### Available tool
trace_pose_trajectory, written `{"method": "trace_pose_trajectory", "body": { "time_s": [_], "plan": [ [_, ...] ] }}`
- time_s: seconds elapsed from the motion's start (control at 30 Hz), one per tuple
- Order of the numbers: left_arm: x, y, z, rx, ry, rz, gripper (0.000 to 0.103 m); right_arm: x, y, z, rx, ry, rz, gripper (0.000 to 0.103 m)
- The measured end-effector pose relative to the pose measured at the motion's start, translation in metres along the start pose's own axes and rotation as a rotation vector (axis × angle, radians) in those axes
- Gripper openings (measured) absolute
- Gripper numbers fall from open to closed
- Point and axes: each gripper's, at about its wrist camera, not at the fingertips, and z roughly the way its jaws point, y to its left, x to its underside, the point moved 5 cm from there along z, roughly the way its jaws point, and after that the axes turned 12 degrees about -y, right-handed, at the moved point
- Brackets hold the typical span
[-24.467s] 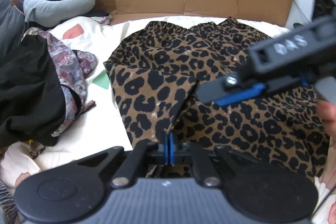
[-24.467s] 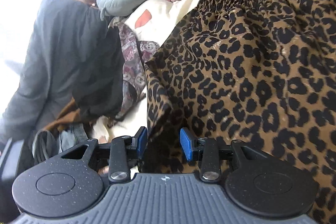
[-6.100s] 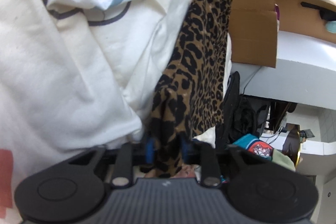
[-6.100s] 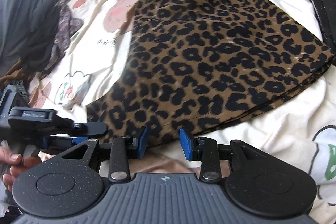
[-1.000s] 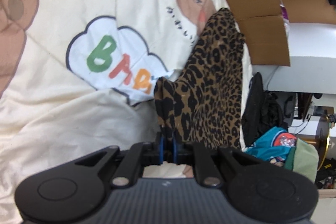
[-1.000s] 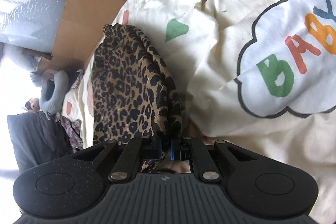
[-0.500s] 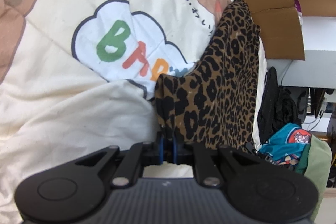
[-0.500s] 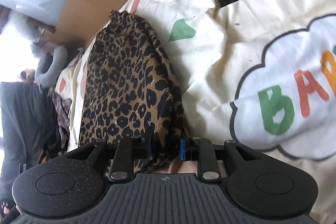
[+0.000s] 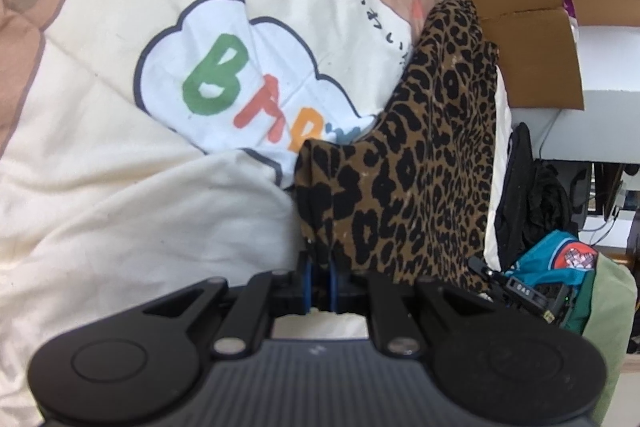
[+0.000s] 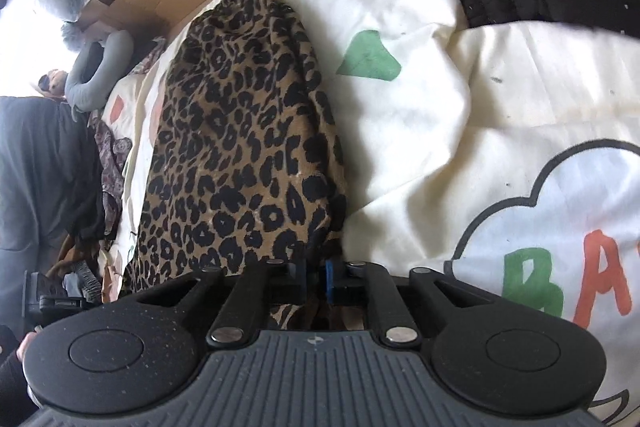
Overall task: Fold clothes
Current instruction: 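Lift the leopard garment with both tools, holding it upright above the duvet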
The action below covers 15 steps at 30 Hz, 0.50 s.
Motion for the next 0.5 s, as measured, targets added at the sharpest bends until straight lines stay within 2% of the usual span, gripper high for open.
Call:
{"method": "trace_pose_trajectory", "body": {
  "time_s": [0.3, 0.5],
  "plan": [
    [0.002, -0.021, -0.022, 0.031, 0.006, 0.044, 0.009, -0.004, 0.013, -0.034, -0.026, -0.033, 0.023, 0.003],
    [0.006, -0.029, -0.037, 0.049, 0.015, 0.063, 0.009, 0.013, 0.011, -0.056, -0.028, -0.013, 0.074, 0.003]
  ]
}}
